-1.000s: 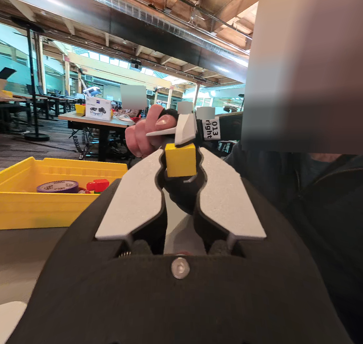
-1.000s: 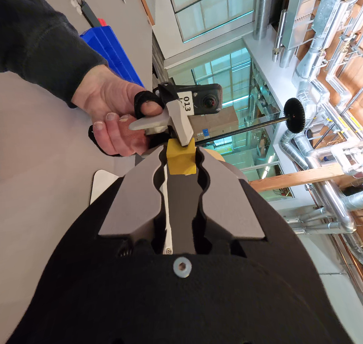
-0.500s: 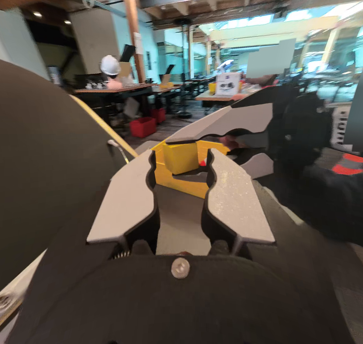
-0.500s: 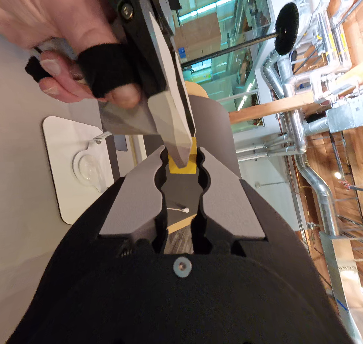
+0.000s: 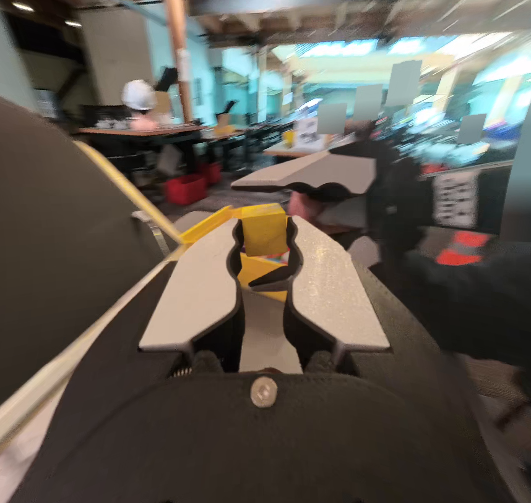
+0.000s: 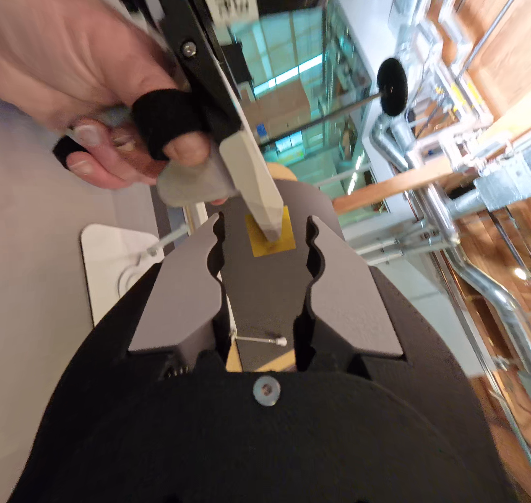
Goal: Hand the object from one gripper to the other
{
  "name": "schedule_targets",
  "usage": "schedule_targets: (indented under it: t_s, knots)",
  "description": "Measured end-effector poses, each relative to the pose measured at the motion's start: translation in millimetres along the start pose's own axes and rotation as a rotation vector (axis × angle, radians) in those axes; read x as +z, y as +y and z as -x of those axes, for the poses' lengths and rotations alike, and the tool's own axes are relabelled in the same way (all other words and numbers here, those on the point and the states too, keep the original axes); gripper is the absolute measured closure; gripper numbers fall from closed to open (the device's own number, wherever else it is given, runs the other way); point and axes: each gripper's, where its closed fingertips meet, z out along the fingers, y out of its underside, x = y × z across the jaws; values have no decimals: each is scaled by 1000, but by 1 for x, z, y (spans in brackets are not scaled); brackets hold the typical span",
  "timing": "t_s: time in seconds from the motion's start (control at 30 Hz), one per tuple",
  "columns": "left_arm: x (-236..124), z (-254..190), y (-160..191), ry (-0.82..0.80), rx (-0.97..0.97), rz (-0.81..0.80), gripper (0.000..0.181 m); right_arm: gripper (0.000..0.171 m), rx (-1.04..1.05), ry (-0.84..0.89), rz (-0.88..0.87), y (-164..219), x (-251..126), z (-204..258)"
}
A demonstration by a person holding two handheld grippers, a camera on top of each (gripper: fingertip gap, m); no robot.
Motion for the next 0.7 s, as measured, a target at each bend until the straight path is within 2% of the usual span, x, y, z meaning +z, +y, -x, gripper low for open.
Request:
schedule_targets:
  t_s: [0.07, 0.17, 0.27, 0.4, 0.53, 0.6, 0.63, 0.7]
  knots:
    - [-7, -15, -6, 188, -102, -38, 153, 122, -14, -33, -77, -8, -7, 2]
    - [-18, -30, -4, 376, -125, -44, 153, 127, -31, -93, -171, -20, -17, 10]
    - [-28, -34, -7, 492, -180, -86, 153, 131, -43, -143, -232, -31, -24, 17]
    - [-32, -43, 2, 586, -189, -61, 153, 146, -51, -167, -243, -34, -27, 20]
    - [-32, -44, 4, 615, -204, -74, 153, 147, -51, -185, -210, -31, -26, 22]
    - [-29, -36, 4, 564, -203, -86, 152, 147, -32, -153, -149, -22, -20, 16]
    - [-25, -28, 7, 495, -183, -78, 148, 147, -32, -132, -99, -14, -16, 13]
    - [-15, -9, 16, 318, -106, -19, 122, 147, -64, -95, 33, 8, -8, 10]
